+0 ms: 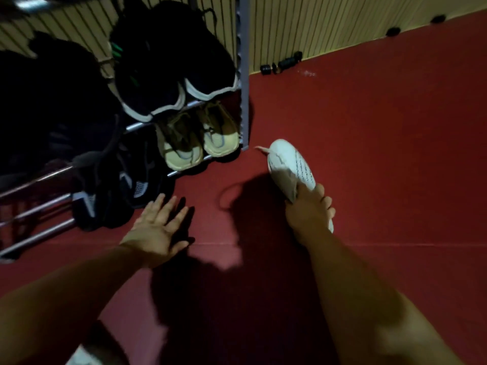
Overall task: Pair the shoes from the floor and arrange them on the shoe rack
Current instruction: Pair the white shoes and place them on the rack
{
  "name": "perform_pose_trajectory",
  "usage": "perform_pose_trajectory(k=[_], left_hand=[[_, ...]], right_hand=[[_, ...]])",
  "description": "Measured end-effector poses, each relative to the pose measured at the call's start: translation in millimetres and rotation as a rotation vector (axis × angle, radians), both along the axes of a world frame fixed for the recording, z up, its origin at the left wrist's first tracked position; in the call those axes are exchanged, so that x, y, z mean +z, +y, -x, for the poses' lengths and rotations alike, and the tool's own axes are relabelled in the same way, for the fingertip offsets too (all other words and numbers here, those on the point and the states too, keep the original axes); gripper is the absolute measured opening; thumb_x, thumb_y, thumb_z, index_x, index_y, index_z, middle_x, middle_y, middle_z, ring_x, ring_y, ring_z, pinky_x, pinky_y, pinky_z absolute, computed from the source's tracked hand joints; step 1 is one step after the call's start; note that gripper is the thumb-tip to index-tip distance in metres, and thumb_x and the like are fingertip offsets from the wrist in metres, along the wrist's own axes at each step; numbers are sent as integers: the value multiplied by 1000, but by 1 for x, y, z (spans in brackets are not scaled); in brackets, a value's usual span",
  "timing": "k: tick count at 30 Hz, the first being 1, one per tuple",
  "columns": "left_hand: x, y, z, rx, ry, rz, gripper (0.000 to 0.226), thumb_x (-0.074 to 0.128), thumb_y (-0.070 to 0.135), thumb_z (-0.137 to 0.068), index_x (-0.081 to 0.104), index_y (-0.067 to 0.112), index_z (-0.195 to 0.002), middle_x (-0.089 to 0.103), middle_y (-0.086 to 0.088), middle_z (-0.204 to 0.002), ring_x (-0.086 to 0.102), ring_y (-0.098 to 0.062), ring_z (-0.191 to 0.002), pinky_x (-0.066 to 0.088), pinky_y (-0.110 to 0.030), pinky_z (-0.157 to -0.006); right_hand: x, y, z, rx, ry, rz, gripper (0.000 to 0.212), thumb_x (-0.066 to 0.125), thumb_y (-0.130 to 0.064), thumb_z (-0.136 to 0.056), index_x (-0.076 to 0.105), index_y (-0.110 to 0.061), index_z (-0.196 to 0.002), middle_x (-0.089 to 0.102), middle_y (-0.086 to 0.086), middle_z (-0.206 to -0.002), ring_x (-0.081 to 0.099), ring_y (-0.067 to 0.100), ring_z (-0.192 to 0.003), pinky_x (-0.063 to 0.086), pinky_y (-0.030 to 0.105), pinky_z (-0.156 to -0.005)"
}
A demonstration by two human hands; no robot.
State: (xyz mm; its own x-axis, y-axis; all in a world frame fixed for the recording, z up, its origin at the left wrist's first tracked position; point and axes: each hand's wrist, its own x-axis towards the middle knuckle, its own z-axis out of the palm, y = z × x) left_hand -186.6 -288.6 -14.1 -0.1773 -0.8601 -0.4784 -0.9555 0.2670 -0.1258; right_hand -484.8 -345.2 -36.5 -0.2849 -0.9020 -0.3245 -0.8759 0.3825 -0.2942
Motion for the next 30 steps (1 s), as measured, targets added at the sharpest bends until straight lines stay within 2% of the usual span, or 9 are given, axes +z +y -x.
perform_pose_trajectory(k=[5,8,11,12,16,21,25,27,30], left_hand=[[32,25,-37,-114,-172,-22,81,17,66,-89,-10,20,-150,-16,-11,-157,-21,-31,-142,-14,-36,-114],[44,48,-60,-142,-112,6,100,-4,71,-64,-4,19,-150,-9,-12,-158,-15,-33,-144,-14,-34,-111],[51,72,-88,-263,-2,96,99,4,68,-67,14,12,-149,15,-19,-155,6,-41,-143,-3,-43,-111],[53,81,-99,-265,-12,78,100,2,68,-66,9,12,-149,12,-18,-156,3,-39,-144,-5,-42,-111],[60,119,-144,-184,-106,13,104,-12,70,-53,-23,13,-139,-10,-11,-158,-14,-31,-144,-14,-35,-113],[75,157,-182,12,3,47,125,-5,84,-46,-13,12,-148,-8,-12,-158,-11,-29,-145,-8,-37,-115],[77,185,-203,117,159,87,144,-13,99,-31,-12,16,-149,-8,-9,-158,-10,-25,-145,-9,-36,-115],[73,198,-210,158,217,98,146,-4,101,-32,-8,16,-150,-3,-9,-159,-5,-24,-146,-8,-35,-115],[67,219,-220,203,252,96,149,19,102,-32,-2,13,-151,11,-13,-156,13,-26,-144,9,-36,-117]], right_hand=[[11,48,-39,42,-99,3,61,48,-38,-93,22,-25,-146,16,13,-151,30,40,-128,27,52,-106],[20,75,-58,187,-28,48,62,50,-39,-92,23,-22,-145,16,14,-151,30,40,-128,28,53,-105],[29,103,-75,399,108,67,62,49,-41,-93,23,-22,-146,17,15,-151,31,40,-127,29,51,-102],[32,111,-81,478,140,63,63,48,-42,-93,21,-23,-147,17,15,-151,31,39,-127,30,50,-102],[48,131,-107,791,224,69,64,47,-44,-92,19,-30,-148,14,11,-154,27,36,-132,26,46,-105],[79,135,-161,1082,250,143,65,50,-45,-89,25,-30,-147,22,10,-150,35,39,-124,31,46,-99],[97,135,-223,1382,251,104,68,42,-51,-80,33,-31,-144,28,12,-150,37,39,-125,32,46,-101],[103,140,-255,1522,229,124,63,47,-50,-84,34,-33,-144,24,9,-153,34,34,-129,27,42,-104],[108,151,-305,1655,183,196,60,54,-43,-89,34,-32,-144,20,6,-154,29,31,-133,22,40,-107]])
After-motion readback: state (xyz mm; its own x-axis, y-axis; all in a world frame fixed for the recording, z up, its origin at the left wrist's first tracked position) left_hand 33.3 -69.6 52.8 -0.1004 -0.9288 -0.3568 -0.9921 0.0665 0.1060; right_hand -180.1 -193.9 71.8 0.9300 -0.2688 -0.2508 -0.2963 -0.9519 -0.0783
